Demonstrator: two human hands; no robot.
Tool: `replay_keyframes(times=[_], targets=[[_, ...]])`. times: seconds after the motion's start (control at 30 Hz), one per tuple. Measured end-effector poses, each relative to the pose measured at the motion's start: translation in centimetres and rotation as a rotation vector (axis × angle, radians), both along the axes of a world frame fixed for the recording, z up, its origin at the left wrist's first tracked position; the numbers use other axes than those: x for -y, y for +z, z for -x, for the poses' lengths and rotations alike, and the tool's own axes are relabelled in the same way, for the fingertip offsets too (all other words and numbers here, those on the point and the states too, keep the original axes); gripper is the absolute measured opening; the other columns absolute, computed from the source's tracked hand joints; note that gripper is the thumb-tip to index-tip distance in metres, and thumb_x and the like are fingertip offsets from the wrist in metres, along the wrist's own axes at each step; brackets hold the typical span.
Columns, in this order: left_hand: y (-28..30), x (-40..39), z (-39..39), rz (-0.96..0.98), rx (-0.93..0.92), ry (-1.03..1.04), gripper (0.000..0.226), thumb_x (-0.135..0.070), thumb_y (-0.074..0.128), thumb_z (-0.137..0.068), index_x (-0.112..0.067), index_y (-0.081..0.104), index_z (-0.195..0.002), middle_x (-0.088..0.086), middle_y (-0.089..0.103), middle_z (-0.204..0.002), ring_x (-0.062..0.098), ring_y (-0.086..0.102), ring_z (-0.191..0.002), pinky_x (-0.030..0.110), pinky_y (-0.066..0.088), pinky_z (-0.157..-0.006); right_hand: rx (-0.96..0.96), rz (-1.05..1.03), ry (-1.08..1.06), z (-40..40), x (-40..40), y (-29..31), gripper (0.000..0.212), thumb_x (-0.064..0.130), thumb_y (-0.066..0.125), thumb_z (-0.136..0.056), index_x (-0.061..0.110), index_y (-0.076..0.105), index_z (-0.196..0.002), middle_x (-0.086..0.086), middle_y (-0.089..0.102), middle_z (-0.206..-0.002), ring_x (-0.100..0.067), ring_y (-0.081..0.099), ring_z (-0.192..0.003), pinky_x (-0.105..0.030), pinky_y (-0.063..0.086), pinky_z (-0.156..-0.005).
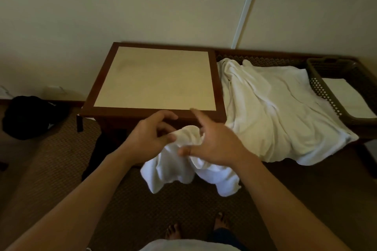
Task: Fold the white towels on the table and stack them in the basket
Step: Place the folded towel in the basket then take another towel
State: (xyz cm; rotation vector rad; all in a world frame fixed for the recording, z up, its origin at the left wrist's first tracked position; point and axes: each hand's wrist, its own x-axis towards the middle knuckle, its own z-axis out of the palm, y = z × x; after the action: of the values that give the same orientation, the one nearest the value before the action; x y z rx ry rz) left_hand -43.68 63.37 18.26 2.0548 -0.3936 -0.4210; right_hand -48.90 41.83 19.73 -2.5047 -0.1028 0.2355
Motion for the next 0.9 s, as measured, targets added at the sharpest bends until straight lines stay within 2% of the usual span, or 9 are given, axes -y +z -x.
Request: replay_keyframes(times=[0.03,0.07,0.13,0.27,0.37,0.5,0.67,0.77,0.9], targets=[[0.6,0.8,0.2,0.051,0.013,-0.039,0.048,-0.008,0.079,-0.087,-0.033,0.056,-0.122,-0.013,0.077,-0.094,0.002,0.071,-0.095,0.027,0.055,-0.086,-0.022,0.081,0.043,-0.1,-0.7,-0.7,0.088,0.074,0.07,-0.075,0.035,0.04,-0.149,0.01,0.07,-0.1,-0.009,0.067,-0.089,-0.035,0.055,-0.078],[1.0,1.5,0.3,0.101,0.018,-0.063,0.048,-0.008,0.08,-0.086,-0.03,0.057,-0.121,-0.01,0.077,-0.096,0.006,0.072,-0.094,0.028,0.057,-0.085,-0.009,0.078,0.041,-0.3,-1.0,-1.4,0.061,0.061,0.072,-0.081,0.034,0.055,-0.134,0.01,0.071,-0.097,-0.012,0.068,-0.088,-0.038,0.056,-0.078],[0.7,2.3,0.6,0.215,0.011,-0.046,0.044,-0.008,0.083,-0.083,-0.026,0.06,-0.116,-0.006,0.075,-0.099,0.014,0.073,-0.092,0.032,0.061,-0.082,-0.001,-0.135,-0.065,-0.4,-0.9,-2.3,0.01,0.039,0.071,-0.087,0.033,0.066,-0.092,0.009,0.069,-0.079,-0.009,0.065,-0.074,-0.037,0.054,-0.07],[-3.3,2.2,2.4,0.228,-0.079,0.074,0.028,-0.014,0.081,-0.086,-0.026,0.069,-0.108,-0.011,0.072,-0.103,0.01,0.071,-0.093,0.035,0.062,-0.083,0.052,-0.528,-0.238,0.3,0.3,-2.3,0.011,0.009,0.074,-0.08,0.02,0.073,-0.08,0.0,0.068,-0.073,-0.007,0.062,-0.067,-0.023,0.049,-0.062],[-7.2,2.1,4.5,0.156,-0.213,0.168,0.02,-0.015,0.073,-0.094,-0.03,0.072,-0.107,-0.013,0.074,-0.102,0.006,0.071,-0.096,0.043,0.06,-0.089,0.075,-0.795,-0.329,1.0,1.3,-1.4,0.007,0.004,0.067,-0.069,0.004,0.071,-0.076,-0.004,0.063,-0.067,-0.012,0.059,-0.068,-0.021,0.047,-0.063],[-8.7,2.9,6.1,0.198,-0.202,0.149,0.02,-0.021,0.067,-0.098,-0.032,0.065,-0.114,-0.008,0.073,-0.107,0.01,0.07,-0.101,0.047,0.059,-0.089,0.02,-0.871,-0.366,1.4,2.1,-2.1,0.008,0.004,0.059,-0.059,0.0,0.061,-0.066,-0.007,0.054,-0.064,-0.02,0.051,-0.067,-0.027,0.043,-0.062],[-7.5,3.9,5.9,0.224,-0.092,0.019,0.043,-0.038,0.076,-0.09,-0.04,0.056,-0.128,-0.019,0.066,-0.117,0.004,0.065,-0.11,0.03,0.057,-0.09,0.011,-0.895,-0.445,1.8,1.3,-3.0,0.014,-0.011,0.056,-0.063,0.003,0.059,-0.06,-0.001,0.051,-0.055,-0.012,0.05,-0.058,-0.023,0.043,-0.056],[-7.6,3.9,5.2,0.188,0.025,0.136,0.029,-0.03,0.074,-0.093,-0.036,0.066,-0.121,-0.017,0.071,-0.105,0.005,0.068,-0.097,0.039,0.06,-0.083,-0.009,-0.911,-0.405,1.9,1.0,-3.0,0.003,0.0,0.057,-0.054,0.002,0.056,-0.056,-0.006,0.047,-0.055,-0.019,0.046,-0.057,-0.026,0.041,-0.053],[-7.6,3.0,4.3,0.245,-0.042,0.215,0.017,-0.022,0.062,-0.102,-0.033,0.071,-0.111,-0.013,0.073,-0.098,0.006,0.069,-0.092,0.037,0.059,-0.082,-0.005,-0.914,-0.361,2.0,1.6,-2.6,0.01,0.0,0.055,-0.051,-0.002,0.046,-0.054,-0.003,0.039,-0.051,-0.015,0.038,-0.052,-0.024,0.034,-0.05]])
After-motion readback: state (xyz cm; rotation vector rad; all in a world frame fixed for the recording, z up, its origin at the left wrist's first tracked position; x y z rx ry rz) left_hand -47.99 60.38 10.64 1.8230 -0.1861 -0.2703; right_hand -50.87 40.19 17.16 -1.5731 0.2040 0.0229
